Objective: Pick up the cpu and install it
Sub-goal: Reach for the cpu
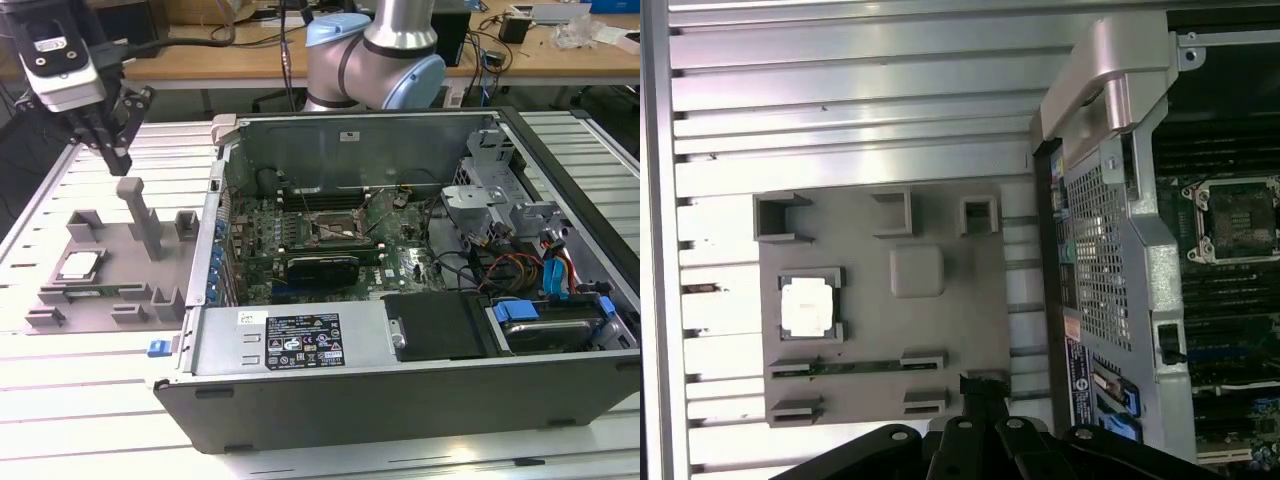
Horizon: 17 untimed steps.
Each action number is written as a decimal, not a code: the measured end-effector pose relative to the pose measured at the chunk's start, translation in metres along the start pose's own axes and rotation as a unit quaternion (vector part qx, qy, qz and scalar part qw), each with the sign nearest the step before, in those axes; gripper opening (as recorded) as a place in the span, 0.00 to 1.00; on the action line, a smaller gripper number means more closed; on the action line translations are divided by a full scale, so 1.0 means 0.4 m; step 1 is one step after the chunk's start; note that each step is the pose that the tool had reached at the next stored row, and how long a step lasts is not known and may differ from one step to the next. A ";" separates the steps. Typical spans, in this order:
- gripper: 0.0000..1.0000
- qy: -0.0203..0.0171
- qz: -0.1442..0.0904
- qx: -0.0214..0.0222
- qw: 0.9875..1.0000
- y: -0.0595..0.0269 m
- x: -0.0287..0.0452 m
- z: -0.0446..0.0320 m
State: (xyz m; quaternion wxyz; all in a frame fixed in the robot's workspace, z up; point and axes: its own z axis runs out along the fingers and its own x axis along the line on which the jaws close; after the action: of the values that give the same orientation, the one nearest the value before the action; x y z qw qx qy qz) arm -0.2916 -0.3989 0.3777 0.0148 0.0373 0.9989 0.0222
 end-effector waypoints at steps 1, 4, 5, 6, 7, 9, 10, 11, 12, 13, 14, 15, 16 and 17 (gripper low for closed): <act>0.11 0.000 0.000 0.000 1.000 -0.001 0.009 0.001; 0.11 0.000 0.000 0.000 1.000 -0.002 0.029 0.005; 0.11 0.000 0.000 0.000 1.000 -0.003 0.036 0.007; 0.11 0.000 0.000 0.000 1.000 -0.004 0.046 0.010; 0.11 0.000 0.000 0.000 1.000 -0.005 0.062 0.015; 0.11 0.000 0.000 0.000 1.000 -0.007 0.085 0.026; 0.11 0.000 0.000 0.000 1.000 -0.007 0.090 0.029; 0.11 0.000 0.000 0.000 1.000 -0.007 0.097 0.033; 0.11 0.000 0.000 0.000 1.000 -0.008 0.103 0.036; 0.11 0.000 0.000 0.000 1.000 -0.008 0.108 0.039; 0.11 0.000 0.000 0.000 1.000 -0.008 0.114 0.042; 0.11 0.000 0.000 0.000 1.000 -0.009 0.123 0.048; 0.11 0.000 0.000 0.000 1.000 -0.009 0.131 0.053; 0.11 0.000 0.000 0.000 1.000 -0.009 0.135 0.055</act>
State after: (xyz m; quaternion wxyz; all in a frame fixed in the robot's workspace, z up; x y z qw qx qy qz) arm -0.3451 -0.3976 0.3541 0.0150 0.0373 0.9989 0.0221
